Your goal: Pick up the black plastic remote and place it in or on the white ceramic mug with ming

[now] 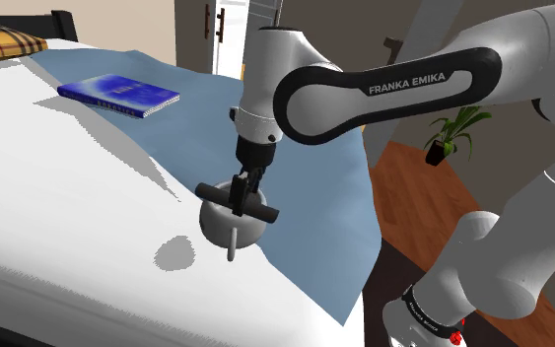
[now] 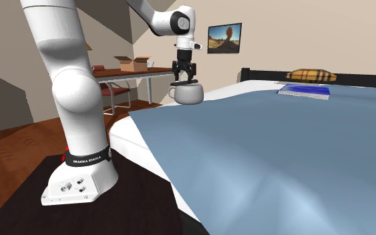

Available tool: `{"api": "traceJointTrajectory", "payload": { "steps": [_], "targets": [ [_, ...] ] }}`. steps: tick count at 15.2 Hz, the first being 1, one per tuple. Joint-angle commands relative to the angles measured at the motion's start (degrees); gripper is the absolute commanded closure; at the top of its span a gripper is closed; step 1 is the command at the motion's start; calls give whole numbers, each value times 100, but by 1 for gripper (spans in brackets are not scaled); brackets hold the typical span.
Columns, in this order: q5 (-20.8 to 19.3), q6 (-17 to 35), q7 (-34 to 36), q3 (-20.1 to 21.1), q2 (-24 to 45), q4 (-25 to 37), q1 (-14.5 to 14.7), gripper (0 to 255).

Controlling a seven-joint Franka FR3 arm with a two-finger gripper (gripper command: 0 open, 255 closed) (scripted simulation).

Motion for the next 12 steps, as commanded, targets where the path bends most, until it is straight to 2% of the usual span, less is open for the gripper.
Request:
{"api": "traceJointTrajectory", "payload": {
  "steps": [1,5,12],
  "targets": [
    [1,1,-1,0,-2,-3,0,0],
    [10,-723,-18,-55,-159,566,-36,0],
    [10,-723,-18,-55,-159,566,-36,0]
  ]
}}
